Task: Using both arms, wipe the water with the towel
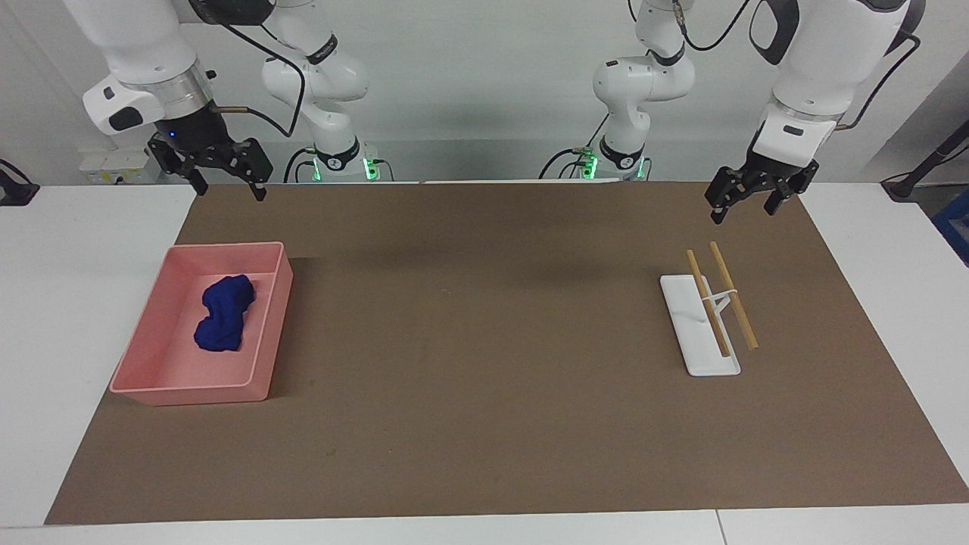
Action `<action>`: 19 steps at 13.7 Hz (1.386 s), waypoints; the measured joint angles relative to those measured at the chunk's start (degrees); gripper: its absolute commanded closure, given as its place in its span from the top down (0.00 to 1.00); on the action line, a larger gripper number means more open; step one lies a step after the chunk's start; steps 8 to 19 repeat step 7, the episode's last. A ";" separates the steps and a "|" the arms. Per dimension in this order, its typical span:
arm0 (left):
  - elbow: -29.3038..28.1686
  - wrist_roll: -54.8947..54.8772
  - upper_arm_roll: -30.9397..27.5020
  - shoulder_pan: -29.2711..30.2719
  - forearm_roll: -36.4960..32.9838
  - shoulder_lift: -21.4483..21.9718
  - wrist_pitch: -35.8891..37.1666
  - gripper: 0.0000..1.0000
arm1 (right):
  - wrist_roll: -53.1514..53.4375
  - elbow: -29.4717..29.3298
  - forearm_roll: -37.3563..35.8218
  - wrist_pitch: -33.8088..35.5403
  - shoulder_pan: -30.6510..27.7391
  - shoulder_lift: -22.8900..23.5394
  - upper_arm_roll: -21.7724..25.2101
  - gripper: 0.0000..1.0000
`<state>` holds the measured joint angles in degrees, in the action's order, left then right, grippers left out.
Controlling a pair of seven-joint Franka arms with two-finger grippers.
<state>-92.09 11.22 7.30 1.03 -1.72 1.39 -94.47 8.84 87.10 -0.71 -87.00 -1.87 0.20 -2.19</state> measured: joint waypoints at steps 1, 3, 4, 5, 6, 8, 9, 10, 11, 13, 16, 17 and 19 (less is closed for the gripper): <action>0.16 0.00 -0.10 0.02 0.78 0.07 -0.01 1.00 | 0.00 -0.09 -0.15 -0.26 -0.01 0.52 0.04 0.98; 0.23 0.00 -0.23 0.03 1.68 0.07 -0.04 1.00 | 0.01 -0.06 -0.39 -0.40 -0.11 1.09 0.14 0.98; 0.23 0.00 -0.25 0.03 1.81 0.07 -0.07 1.00 | 0.01 0.02 -0.40 -0.40 -0.20 1.24 0.25 0.98; 0.23 0.00 -0.28 0.03 1.89 0.07 -0.11 1.00 | 0.01 0.07 -0.40 -0.40 -0.28 1.27 0.31 0.98; 0.23 0.00 -0.30 0.03 1.95 0.07 -0.17 1.00 | 0.01 0.07 -0.40 -0.40 -0.28 1.26 0.32 0.99; 0.23 0.01 -0.32 0.03 1.97 0.07 -0.21 1.00 | 0.01 0.08 -0.40 -0.40 -0.26 1.26 0.32 0.99; 0.23 0.01 -0.32 0.03 1.97 0.07 -0.21 1.00 | 0.01 0.08 -0.40 -0.40 -0.26 1.26 0.32 0.99; 0.23 0.01 -0.32 0.03 1.97 0.07 -0.21 1.00 | 0.01 0.08 -0.40 -0.40 -0.26 1.26 0.32 0.99; 0.23 0.01 -0.32 0.03 1.97 0.07 -0.21 1.00 | 0.01 0.08 -0.40 -0.40 -0.26 1.26 0.32 0.99; 0.23 0.01 -0.32 0.03 1.97 0.07 -0.21 1.00 | 0.01 0.08 -0.40 -0.40 -0.26 1.26 0.32 0.99; 0.23 0.01 -0.32 0.03 1.97 0.07 -0.21 1.00 | 0.01 0.08 -0.40 -0.40 -0.26 1.26 0.32 0.99; 0.23 0.01 -0.32 0.03 1.97 0.07 -0.21 1.00 | 0.01 0.08 -0.40 -0.40 -0.26 1.26 0.32 0.99; 0.23 0.01 -0.32 0.03 1.97 0.07 -0.21 1.00 | 0.01 0.08 -0.40 -0.40 -0.26 1.26 0.32 0.99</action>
